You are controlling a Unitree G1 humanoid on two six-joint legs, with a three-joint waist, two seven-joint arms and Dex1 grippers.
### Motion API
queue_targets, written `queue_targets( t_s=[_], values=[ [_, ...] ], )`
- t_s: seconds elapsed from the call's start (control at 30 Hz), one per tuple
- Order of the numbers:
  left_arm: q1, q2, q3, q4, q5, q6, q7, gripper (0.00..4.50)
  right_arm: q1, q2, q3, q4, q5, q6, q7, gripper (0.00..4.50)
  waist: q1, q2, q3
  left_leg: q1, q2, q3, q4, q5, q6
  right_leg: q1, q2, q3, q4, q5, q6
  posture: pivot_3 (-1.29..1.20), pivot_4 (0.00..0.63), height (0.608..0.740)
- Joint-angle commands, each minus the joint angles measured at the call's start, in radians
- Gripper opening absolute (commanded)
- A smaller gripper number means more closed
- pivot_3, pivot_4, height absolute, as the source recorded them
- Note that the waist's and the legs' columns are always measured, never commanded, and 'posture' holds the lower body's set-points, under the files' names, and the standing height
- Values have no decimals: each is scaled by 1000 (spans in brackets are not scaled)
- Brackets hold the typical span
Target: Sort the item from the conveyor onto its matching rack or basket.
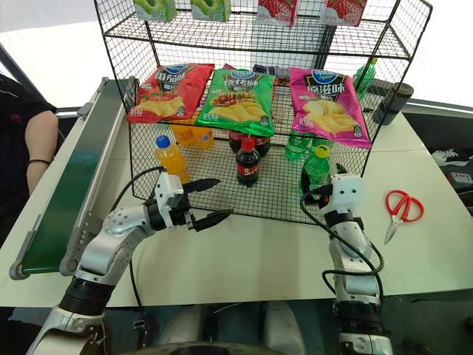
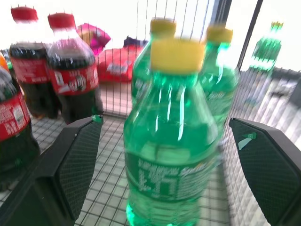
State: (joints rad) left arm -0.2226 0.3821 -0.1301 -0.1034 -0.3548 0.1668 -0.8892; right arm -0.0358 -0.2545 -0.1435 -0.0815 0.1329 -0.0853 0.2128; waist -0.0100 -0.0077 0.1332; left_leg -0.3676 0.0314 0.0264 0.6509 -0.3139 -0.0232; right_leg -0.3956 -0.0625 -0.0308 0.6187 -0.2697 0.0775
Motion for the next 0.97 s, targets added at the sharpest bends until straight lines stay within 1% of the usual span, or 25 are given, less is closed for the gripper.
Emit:
queue_targets(
  t_s=[0.03,0.17,0.3,0.4,0.53,0.6,0.7,0.97],
  values=[
    [-6,9,47,6,5,-16,31,4500,50,-41,31,-161,1,32,62,4476,0,0,0,0,0,0,0,0,0,0,0,0,0,0,0,0,150,740],
    [19,52,82,22,27,-21,50,4500,107,-105,33,-290,87,117,163,4476,-2,0,0,4,0,0,-1,0,0,3,1,0,0,0,0,0,150,740],
    [41,103,135,43,34,-23,64,4500,163,-186,0,-393,190,202,259,4476,0,-1,0,9,0,0,-2,0,0,7,0,0,0,0,0,0,150,740],
    [70,156,193,63,35,-32,59,4500,236,-264,-74,-454,286,262,341,4476,3,-1,0,9,0,0,-2,0,0,7,0,0,0,0,0,0,150,740],
    [111,207,260,83,14,-37,42,4500,332,-332,-178,-472,358,300,411,4476,4,-2,0,9,0,1,-2,0,1,7,0,0,-2,0,0,0,150,740],
    [135,226,284,87,5,-36,29,4500,370,-348,-223,-468,382,308,436,4476,4,-2,0,10,0,1,-2,0,1,8,-1,0,-2,-1,-1,0,150,740],
    [164,239,308,86,-8,-26,19,4500,400,-360,-257,-454,391,313,461,4476,3,-2,0,10,1,1,-2,0,1,8,-1,0,-1,-1,-1,0,150,740],
    [205,243,325,66,-33,-12,5,4500,396,-357,-270,-417,378,304,485,4476,3,-2,0,10,1,1,-3,0,1,8,-2,0,-1,-1,-2,0,150,740]
  ],
)
